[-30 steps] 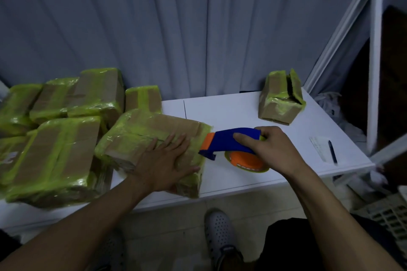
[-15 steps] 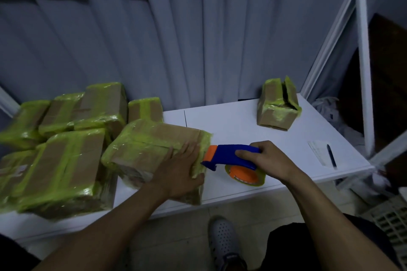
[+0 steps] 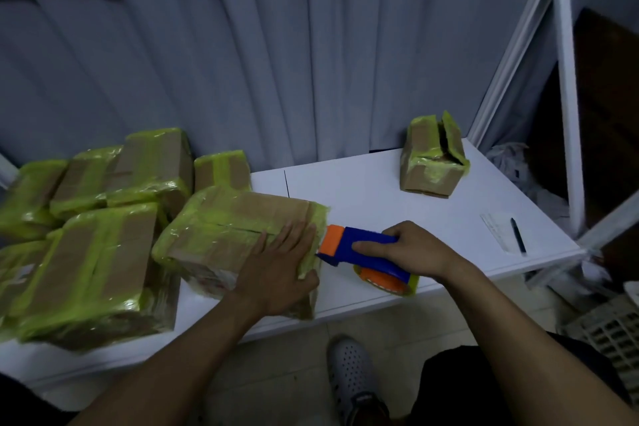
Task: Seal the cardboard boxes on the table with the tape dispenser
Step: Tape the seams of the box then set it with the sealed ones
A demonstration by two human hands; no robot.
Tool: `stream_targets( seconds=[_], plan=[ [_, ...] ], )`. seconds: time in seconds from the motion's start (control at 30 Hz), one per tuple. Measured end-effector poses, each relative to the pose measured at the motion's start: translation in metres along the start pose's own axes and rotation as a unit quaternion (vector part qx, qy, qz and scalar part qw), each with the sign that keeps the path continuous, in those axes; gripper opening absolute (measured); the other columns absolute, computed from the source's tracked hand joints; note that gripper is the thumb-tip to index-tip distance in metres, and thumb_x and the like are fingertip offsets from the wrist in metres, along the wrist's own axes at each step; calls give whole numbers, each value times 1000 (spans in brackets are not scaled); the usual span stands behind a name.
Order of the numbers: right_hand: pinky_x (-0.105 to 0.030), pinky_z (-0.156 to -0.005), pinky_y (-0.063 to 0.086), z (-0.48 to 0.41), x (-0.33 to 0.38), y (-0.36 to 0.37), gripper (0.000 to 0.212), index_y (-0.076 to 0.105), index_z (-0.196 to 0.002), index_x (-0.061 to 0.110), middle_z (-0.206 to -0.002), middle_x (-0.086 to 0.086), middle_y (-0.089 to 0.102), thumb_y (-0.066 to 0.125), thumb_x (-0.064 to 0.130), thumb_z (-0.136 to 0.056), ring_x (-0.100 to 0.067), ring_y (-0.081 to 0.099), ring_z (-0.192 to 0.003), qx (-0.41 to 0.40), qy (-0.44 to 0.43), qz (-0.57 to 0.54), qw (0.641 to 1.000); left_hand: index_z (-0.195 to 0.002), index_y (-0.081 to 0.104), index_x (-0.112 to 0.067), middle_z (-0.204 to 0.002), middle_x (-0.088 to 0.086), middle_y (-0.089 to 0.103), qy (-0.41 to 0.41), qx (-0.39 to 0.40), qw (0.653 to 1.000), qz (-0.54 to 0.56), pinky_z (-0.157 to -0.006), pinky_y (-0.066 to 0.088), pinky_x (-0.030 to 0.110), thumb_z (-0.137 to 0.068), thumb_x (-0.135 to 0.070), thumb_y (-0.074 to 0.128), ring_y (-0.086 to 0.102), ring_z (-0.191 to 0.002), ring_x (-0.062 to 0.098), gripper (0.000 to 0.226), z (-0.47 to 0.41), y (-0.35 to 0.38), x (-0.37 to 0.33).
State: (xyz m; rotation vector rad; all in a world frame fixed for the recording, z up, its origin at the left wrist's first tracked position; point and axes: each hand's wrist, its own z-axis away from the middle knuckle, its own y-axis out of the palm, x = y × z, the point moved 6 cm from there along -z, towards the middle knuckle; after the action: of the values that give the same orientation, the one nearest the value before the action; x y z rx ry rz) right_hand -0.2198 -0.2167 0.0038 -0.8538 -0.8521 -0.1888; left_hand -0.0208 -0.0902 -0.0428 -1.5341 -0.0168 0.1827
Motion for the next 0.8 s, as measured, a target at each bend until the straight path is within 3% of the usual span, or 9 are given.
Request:
stream_targets(
  seconds=[0.27, 0.4, 0.8],
  plan=[
    [-20, -57, 48, 15, -30, -16, 42, 75, -76, 15, -66, 2, 73, 77, 56, -82, -8, 66, -57, 31, 30, -76, 996, -156, -13, -36, -164, -14, -11, 20, -9, 1000, 14, -122, 10, 47, -96, -65, 25, -1, -153, 12, 77, -3, 3, 6],
    [-20, -56, 46, 22, -50, -18, 38, 73, -71, 16, -63, 3, 71, 78, 52, -83, -8, 64, -54, 40, 46, -107, 992, -155, -14, -38, -160, -18, -16, 25, -1, 1000, 18, -123, 11, 47, -96, -67, 26, 0, -153, 11, 77, -3, 1, 6],
    [-21, -56, 47, 14, -81, -8, 38, 73, -72, 17, -63, 5, 71, 80, 54, -82, -7, 65, -55, 56, 66, -101, 991, -156, 5, -45, -157, -25, -6, -4, 4, 998, 67, -123, 8, 46, -81, -77, 24, 6, -152, 8, 83, -3, -11, 1]
  ],
)
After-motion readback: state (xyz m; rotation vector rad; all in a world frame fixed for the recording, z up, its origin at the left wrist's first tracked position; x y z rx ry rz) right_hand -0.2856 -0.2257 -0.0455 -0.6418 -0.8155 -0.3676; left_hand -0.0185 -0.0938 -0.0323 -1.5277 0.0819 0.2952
